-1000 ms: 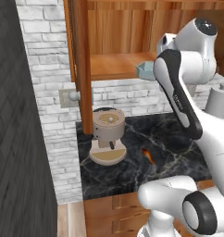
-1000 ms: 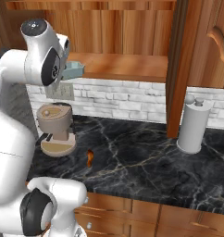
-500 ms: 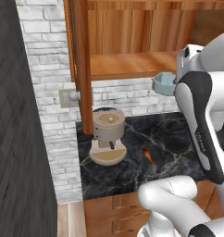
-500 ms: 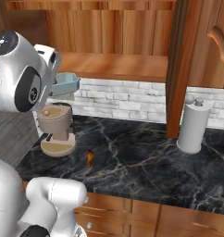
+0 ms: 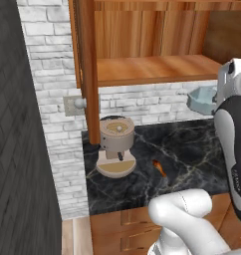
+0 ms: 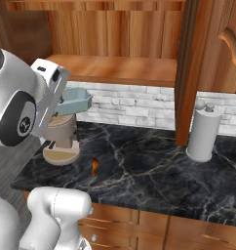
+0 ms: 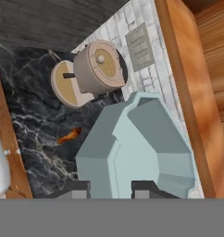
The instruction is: Retrieve the tupperware from the cabinet, then place the raw meat into the tupperware to avoid contamination.
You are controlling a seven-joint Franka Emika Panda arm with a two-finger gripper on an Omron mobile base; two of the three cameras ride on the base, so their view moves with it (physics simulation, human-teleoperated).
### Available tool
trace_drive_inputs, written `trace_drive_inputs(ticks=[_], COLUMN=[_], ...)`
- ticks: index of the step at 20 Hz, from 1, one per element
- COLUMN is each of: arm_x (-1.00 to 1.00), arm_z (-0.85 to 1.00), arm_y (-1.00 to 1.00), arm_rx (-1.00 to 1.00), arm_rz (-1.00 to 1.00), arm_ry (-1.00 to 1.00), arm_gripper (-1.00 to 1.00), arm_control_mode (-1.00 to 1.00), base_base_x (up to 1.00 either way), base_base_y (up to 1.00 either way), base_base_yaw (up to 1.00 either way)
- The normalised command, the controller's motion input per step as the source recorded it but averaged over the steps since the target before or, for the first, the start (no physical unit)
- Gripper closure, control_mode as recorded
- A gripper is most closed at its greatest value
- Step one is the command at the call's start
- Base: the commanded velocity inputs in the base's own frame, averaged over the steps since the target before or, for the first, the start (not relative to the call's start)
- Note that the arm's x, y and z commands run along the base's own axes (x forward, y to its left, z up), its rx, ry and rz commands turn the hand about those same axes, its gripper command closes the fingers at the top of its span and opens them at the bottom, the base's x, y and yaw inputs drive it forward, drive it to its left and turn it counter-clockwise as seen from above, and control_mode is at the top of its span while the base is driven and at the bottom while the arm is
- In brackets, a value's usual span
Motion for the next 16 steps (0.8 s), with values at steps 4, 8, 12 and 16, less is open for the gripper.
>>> trace_drive_inputs(ticks=[4,8,12,16], arm_x=[-0.39,-0.21,-0.06,0.00], arm_z=[-0.05,-0.19,-0.39,-0.50], arm_y=[-0.16,-0.14,-0.24,-0.33], arm_rx=[0.00,0.01,0.01,0.01], arm_rz=[-0.17,-0.15,-0.14,-0.12], arm_ry=[0.00,0.00,0.00,0.00], arm_gripper=[1.00,1.00,1.00,1.00], arm_control_mode=[-1.00,-1.00,-1.00,-1.00], base_base_x=[0.00,0.00,0.00,0.00], base_base_y=[0.00,0.00,0.00,0.00], base_base_yaw=[0.00,0.00,0.00,0.00])
